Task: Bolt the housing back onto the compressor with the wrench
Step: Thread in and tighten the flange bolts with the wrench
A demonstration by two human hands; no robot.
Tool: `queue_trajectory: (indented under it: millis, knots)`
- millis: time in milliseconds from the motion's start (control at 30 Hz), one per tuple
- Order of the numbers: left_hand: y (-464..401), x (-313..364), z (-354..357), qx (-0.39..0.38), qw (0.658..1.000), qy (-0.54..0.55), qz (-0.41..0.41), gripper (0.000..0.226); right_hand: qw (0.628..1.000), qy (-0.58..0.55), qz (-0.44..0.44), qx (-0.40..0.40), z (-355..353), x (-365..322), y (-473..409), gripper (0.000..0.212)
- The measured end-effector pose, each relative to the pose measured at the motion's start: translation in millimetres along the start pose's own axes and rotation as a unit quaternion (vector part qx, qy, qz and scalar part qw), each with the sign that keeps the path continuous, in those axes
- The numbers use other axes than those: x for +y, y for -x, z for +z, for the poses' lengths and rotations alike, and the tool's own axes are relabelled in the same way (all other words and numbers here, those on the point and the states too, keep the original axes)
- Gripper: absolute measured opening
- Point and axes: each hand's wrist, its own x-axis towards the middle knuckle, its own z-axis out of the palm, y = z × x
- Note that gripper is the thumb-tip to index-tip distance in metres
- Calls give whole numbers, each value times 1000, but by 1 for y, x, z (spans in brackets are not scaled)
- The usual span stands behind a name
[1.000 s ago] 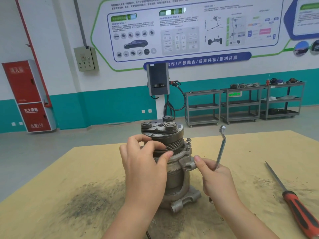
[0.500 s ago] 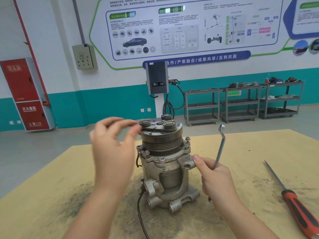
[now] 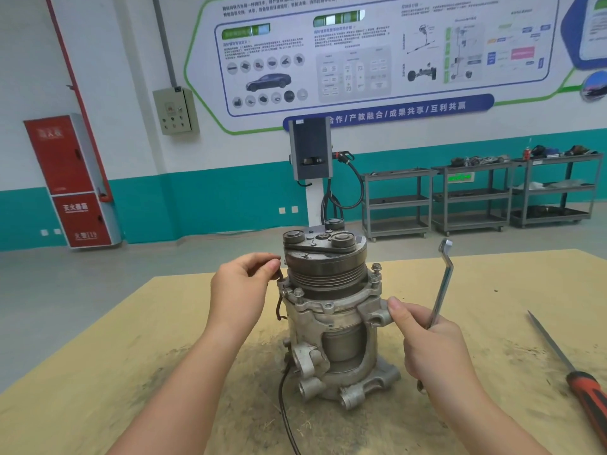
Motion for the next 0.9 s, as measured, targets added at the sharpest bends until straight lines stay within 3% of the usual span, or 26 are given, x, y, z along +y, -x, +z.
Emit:
queue_trajectory:
  millis: [333,500,667,900]
  knots:
    - [0,-2,0,-27,994,-100,33,14,1000,14,6,5,-1,-2,2,27]
    - [6,-14,7,-38,999,-7,10,19,1000,15,20,11,-1,-5,3,24]
    - [11,-13,16,17,998,57,-7,20,1000,17,24,9,-1,-7,5,24]
    - [17,-17,13,19,997,74,-11,29,1000,5,26,-3,0,-8,4,23]
